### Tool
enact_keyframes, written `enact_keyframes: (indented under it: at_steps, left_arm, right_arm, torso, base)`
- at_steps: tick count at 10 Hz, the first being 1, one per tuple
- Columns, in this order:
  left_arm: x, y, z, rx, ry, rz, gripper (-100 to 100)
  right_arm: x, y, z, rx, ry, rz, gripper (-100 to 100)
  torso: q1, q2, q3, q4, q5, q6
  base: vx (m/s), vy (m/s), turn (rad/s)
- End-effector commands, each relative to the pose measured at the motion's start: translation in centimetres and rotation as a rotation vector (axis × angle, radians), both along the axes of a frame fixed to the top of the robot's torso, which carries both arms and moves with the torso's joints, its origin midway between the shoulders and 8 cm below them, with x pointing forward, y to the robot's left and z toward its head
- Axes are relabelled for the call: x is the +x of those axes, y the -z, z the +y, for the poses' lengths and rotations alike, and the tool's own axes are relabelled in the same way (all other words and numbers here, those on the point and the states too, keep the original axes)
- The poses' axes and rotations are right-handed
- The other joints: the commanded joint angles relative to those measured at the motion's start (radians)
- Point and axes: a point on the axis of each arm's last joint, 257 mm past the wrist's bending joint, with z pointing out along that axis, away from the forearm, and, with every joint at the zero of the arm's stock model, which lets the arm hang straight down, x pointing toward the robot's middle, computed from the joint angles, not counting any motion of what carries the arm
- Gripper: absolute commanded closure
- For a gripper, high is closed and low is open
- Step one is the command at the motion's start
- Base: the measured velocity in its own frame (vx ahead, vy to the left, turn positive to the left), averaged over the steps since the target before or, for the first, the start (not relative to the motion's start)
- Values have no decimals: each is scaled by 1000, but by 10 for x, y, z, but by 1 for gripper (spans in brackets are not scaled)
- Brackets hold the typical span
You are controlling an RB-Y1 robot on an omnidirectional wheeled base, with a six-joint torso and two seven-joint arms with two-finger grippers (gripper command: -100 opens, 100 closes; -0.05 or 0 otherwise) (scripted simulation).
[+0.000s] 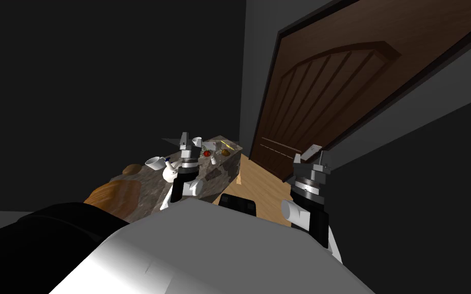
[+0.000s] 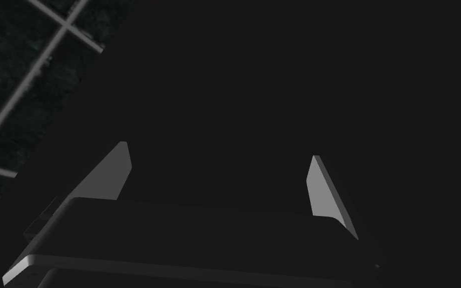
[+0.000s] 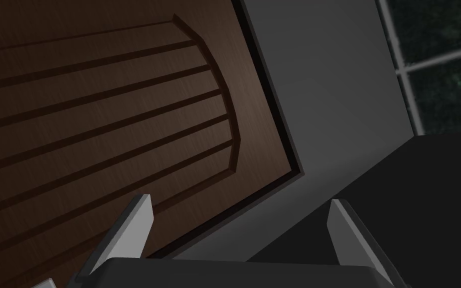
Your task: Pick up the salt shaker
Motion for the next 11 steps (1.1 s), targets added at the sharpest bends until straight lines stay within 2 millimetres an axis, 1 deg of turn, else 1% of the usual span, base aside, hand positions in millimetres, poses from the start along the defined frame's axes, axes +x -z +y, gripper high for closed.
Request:
enact_keyframes:
  at_steps: [1,3,5,8,11]
  left_arm:
    - [3,3,-2,33,6,12,-100]
    - [8,11,-5,86,8,36,-100]
    - [15,22,-5,145,-2,69,-100]
    - [28,46,-1,238,-34,127,-100]
    - [41,74,7,336,-77,191,-100]
  right_arm:
    - [0,0,0,0,0,0,0]
    - [0,0,0,0,0,0,0]
    - [0,0,0,0,0,0,0]
    - [0,0,0,0,0,0,0]
    - [0,0,0,0,0,0,0]
  torso:
    - [0,0,0,0,0,0]
    - [0,2,1,0,0,0]
    - [1,4,2,1,0,0]
    - [0,6,3,1,0,0]
    - [0,6,4,1,0,0]
  base:
    - [-16,-1,0]
    - [-43,-3,1]
    - [-67,2,0]
    - [-86,-1,1]
    - [-91,1,0]
